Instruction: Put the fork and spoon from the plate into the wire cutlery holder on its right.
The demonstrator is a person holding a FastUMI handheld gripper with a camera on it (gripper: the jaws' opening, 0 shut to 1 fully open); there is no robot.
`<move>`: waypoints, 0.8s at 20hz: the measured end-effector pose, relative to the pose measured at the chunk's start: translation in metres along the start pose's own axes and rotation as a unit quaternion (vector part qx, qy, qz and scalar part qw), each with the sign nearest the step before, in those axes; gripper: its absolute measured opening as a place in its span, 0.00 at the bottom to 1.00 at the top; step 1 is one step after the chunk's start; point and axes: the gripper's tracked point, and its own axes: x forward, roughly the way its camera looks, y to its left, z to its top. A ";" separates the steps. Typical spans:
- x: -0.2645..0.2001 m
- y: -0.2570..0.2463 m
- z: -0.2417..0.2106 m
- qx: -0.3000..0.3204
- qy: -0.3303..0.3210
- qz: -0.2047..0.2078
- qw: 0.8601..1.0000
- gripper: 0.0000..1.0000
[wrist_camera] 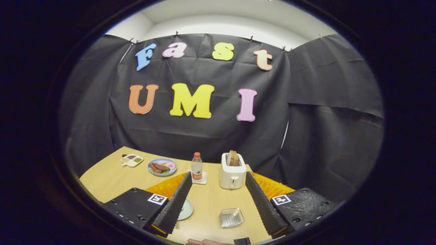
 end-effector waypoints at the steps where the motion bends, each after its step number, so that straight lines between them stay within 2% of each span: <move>1: 0.004 0.010 -0.014 -0.001 0.017 0.012 1.000 0.95; 5: 0.019 0.056 -0.062 0.010 0.073 0.059 0.996 0.96; 8: 0.034 0.094 -0.112 0.017 0.131 0.093 0.987 0.96; 12: 0.060 0.129 -0.192 0.018 0.241 0.094 0.966 0.94; 13: 0.062 0.137 -0.205 0.019 0.259 0.094 0.961 0.91; 16: 0.076 0.152 -0.231 0.027 0.287 0.087 0.954 0.90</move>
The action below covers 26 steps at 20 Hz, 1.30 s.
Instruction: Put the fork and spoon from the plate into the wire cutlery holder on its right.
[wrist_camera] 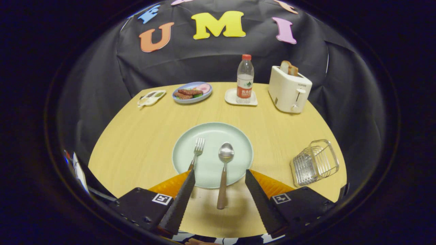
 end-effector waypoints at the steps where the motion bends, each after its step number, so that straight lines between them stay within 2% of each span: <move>1: 0.009 0.004 -0.002 0.000 0.003 -0.004 1.000 0.90; 5: 0.036 0.005 -0.007 -0.028 0.017 -0.031 0.999 0.90; 8: 0.048 0.000 -0.013 -0.009 0.028 -0.053 0.998 0.86; 11: 0.058 -0.004 -0.018 0.002 0.041 -0.065 0.997 0.51; 12: 0.060 -0.008 -0.022 0.011 0.051 -0.074 0.996 0.45; 13: 0.059 -0.009 -0.023 0.019 0.055 -0.078 0.995 0.33; 14: 0.061 -0.009 -0.024 0.025 0.056 -0.078 0.995 0.25; 15: 0.062 -0.006 -0.026 0.026 0.059 -0.072 0.995 0.11; 17: 0.055 -0.003 -0.026 0.016 0.065 -0.063 0.996 0.11; 19: 0.053 -0.006 -0.026 0.001 0.067 -0.073 0.995 0.06; 22: 0.049 -0.007 -0.023 -0.010 0.070 -0.063 0.996 0.06; 23: 0.047 -0.007 -0.022 -0.010 0.070 -0.059 0.996 0.01; 26: 0.036 -0.008 -0.016 -0.004 0.066 -0.043 0.997 0.01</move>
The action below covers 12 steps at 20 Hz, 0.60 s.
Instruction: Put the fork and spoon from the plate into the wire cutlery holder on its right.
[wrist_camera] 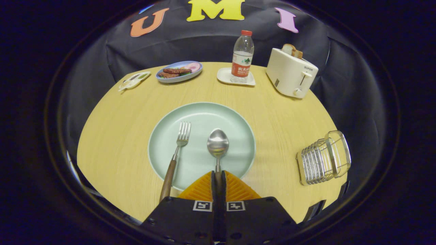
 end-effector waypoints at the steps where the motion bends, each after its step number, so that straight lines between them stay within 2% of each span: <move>1: -0.006 -0.001 0.002 0.001 -0.003 0.007 1.000 0.01; 7: -0.044 -0.037 0.013 0.010 -0.008 0.031 0.999 0.00; 12: -0.076 -0.110 0.021 0.011 -0.020 0.019 1.000 0.01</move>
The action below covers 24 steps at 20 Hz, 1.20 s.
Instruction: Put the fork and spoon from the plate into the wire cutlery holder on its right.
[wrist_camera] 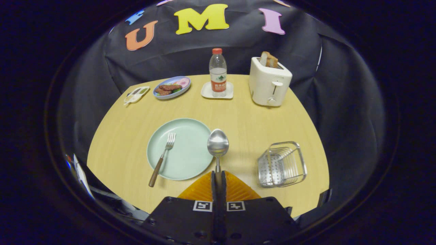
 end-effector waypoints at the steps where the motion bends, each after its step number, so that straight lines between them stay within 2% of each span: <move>1: -0.009 -0.016 0.002 0.002 -0.005 -0.003 1.000 0.01; 4: -0.021 -0.057 0.003 0.006 -0.009 -0.014 1.000 0.01; 8: -0.029 -0.094 -0.013 0.033 0.015 -0.023 0.999 0.01; 17: -0.029 -0.103 -0.013 0.048 0.065 0.005 0.997 0.02; 20: -0.030 -0.108 -0.003 0.030 0.056 -0.006 0.998 0.07; 21: -0.029 -0.110 0.001 0.023 0.050 -0.008 0.998 0.14; 22: -0.030 -0.110 0.005 0.020 0.044 -0.010 0.999 0.14; 24: -0.028 -0.103 0.007 0.017 0.040 -0.001 0.999 0.24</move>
